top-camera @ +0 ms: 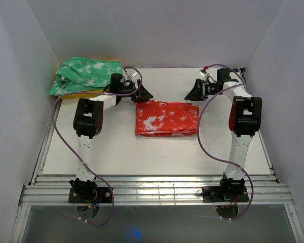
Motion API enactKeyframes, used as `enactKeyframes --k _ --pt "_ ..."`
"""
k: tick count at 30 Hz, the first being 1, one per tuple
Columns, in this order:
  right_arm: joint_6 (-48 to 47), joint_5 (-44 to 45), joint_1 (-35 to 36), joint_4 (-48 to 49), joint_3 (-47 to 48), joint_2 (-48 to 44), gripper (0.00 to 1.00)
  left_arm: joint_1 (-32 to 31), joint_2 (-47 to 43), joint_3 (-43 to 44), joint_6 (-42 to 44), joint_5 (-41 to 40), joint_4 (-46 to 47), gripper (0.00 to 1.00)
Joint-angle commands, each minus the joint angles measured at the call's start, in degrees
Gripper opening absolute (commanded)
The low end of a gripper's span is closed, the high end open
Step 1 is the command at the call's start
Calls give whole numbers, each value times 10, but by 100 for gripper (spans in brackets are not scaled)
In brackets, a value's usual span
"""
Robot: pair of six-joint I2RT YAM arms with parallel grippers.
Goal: Fold and stack the trousers
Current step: Fold the trousers
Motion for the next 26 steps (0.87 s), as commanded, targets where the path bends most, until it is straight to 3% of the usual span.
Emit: enactKeyframes --k 1,2,3,4,8,13,18,26 --pt "-58 59 -7 -39 57 -69 98 7 -111 91 190 -68 -246 83" --pt "-81 77 -7 -54 54 -90 100 7 -127 100 225 -89 -293 84" --pt "-89 89 -7 -58 48 -112 91 8 -143 107 293 -113 -334 84" --pt "-97 98 -8 -59 22 -163 90 7 -178 110 320 -164 -401 86" --pt "-148 173 -13 -43 -78 -298 90 7 -269 65 391 -282 -510 91" --pt "-114 151 -52 16 -236 -459 90 10 -419 -77 416 -355 -501 97" --pt "-204 149 -52 -88 -319 -521 90 24 -569 -239 412 -360 -485 98" --pt "-255 229 -12 -71 -464 -650 90 32 -655 -356 424 -376 -502 98"
